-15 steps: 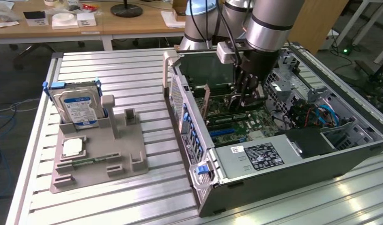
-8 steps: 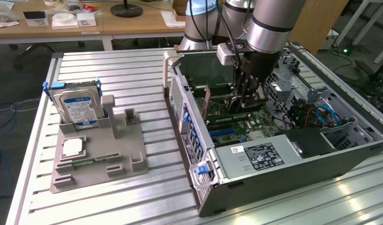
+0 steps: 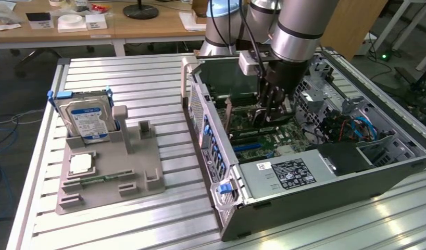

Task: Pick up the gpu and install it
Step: 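Insert the gpu into the slot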

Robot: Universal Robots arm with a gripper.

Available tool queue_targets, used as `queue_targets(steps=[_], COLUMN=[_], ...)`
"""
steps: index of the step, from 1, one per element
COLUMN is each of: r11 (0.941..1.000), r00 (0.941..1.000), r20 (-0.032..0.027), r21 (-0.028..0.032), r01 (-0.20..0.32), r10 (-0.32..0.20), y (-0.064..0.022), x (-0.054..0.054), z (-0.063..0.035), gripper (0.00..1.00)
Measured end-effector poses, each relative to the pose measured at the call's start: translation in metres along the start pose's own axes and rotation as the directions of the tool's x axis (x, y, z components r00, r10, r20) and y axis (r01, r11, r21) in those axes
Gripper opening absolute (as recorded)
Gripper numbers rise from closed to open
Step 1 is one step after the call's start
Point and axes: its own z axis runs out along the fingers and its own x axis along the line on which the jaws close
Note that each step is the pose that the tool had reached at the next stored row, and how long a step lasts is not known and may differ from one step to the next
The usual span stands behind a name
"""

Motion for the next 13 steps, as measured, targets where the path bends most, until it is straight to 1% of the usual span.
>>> queue_targets(steps=[8, 13], r11=[1.0, 1.0], r00=[1.0, 1.0], r20=[0.0, 0.0002], r21=[0.0, 0.0001], r01=[0.0, 0.0], r10=[0.0, 0.0], y=[0.0022, 0.0023], x=[0.0019, 0.004], z=[0.0034, 0.0081], gripper=[0.28, 0.28])
